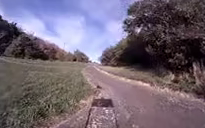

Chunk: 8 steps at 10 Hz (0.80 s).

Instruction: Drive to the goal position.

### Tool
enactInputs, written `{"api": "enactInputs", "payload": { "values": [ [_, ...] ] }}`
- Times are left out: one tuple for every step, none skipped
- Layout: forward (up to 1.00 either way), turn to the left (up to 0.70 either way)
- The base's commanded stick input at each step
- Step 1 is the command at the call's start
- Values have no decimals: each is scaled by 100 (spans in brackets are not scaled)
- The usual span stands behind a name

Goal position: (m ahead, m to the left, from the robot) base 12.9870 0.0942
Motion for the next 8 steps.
{"api": "enactInputs", "payload": {
  "values": [
    [70,-14],
    [70,-14],
    [70,-14],
    [70,-14],
    [70,-14],
    [70,-14],
    [70,-14],
    [70,-14]
  ]
}}
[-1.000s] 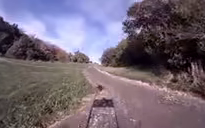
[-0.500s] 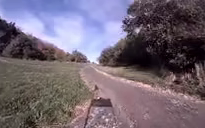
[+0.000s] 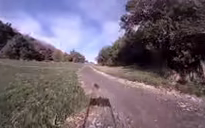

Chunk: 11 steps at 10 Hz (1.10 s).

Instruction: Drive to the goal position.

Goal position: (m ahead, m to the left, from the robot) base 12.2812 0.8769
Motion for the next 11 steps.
{"api": "enactInputs", "payload": {
  "values": [
    [70,-14],
    [70,-14],
    [70,-14],
    [70,-14],
    [70,-14],
    [70,-14],
    [70,-14],
    [70,-14],
    [70,-14],
    [70,-6],
    [70,-6]
  ]
}}
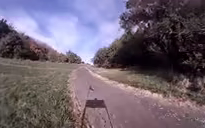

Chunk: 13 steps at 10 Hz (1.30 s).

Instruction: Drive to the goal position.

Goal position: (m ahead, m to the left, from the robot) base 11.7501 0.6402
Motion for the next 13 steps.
{"api": "enactInputs", "payload": {
  "values": [
    [70,-6],
    [70,-5],
    [70,-5],
    [70,-4],
    [70,-2],
    [70,0],
    [70,0],
    [70,0],
    [70,0],
    [70,0],
    [70,5],
    [70,9],
    [70,14]
  ]
}}
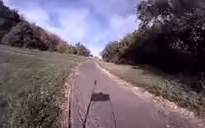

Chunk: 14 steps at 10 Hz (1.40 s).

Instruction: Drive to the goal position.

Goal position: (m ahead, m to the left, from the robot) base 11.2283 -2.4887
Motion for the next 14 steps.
{"api": "enactInputs", "payload": {
  "values": [
    [70,14],
    [70,14],
    [70,14],
    [70,14],
    [70,12],
    [70,9],
    [70,1],
    [70,1],
    [70,1],
    [70,1],
    [70,1],
    [70,1],
    [70,1],
    [70,1]
  ]
}}
